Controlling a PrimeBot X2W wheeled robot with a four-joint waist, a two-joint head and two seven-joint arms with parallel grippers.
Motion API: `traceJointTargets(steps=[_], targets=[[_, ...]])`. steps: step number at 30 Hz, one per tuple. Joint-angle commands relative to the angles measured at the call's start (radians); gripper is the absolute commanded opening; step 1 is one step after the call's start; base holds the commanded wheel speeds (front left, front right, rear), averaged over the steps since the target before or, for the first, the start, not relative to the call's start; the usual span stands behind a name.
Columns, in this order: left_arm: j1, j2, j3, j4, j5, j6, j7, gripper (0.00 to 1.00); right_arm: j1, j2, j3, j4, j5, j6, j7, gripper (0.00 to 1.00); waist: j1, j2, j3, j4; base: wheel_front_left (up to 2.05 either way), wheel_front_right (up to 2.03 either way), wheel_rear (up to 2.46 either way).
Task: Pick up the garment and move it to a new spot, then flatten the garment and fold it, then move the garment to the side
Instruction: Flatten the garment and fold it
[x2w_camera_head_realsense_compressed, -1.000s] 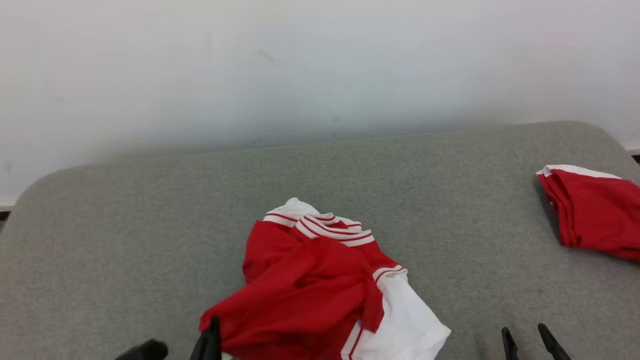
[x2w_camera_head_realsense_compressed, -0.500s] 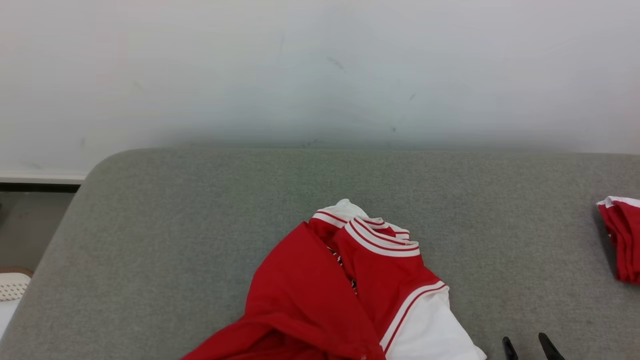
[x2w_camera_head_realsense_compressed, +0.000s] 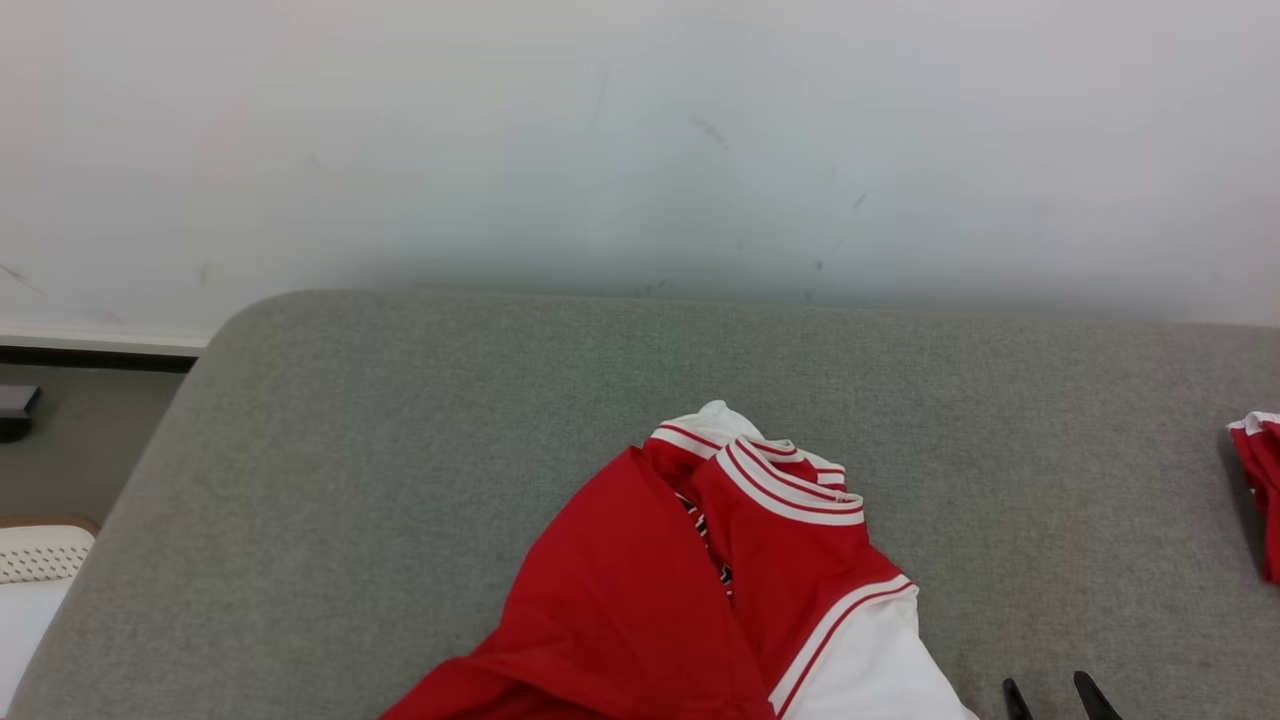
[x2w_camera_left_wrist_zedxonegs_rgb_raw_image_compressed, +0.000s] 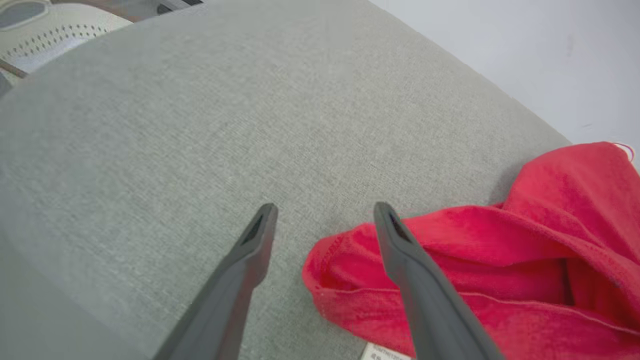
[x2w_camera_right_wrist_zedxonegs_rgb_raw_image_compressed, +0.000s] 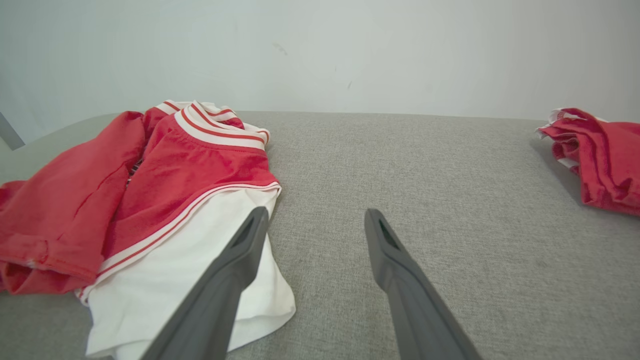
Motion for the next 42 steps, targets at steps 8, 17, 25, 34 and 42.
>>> traceJointTargets(steps=[8,17,25,34,42], targets=[[-0.077,0.088,-0.132,-0.251,0.152,0.017,0.094,1.00,-0.004,-0.011,0.003,-0.001,0.000,-0.003,0.000,1.00,0.0000,0.0000,0.003,-0.010,0.00,0.00,0.00],[-0.277,0.037,-0.395,-0.280,0.274,-0.083,0.283,1.00,-0.028,-0.003,0.020,0.003,0.004,-0.003,0.000,1.00,0.0000,0.0000,0.017,-0.070,0.00,0.00,0.00],[-0.373,0.059,-0.531,-0.141,0.364,-0.153,0.403,1.00,-0.043,-0.010,0.016,-0.001,0.004,-0.003,0.000,1.00,0.0000,0.0000,0.044,-0.144,0.00,0.00,0.00],[-0.407,0.060,-0.573,-0.048,0.370,-0.189,0.455,1.00,-0.052,-0.007,0.011,0.000,0.009,-0.003,0.001,1.00,0.0000,0.0000,0.059,-0.189,0.00,0.00,0.00],[-0.413,0.068,-0.581,-0.024,0.360,-0.195,0.481,1.00,-0.051,-0.009,0.005,-0.004,0.008,-0.003,0.001,1.00,0.0000,0.0000,0.066,-0.200,0.00,0.00,0.00]])
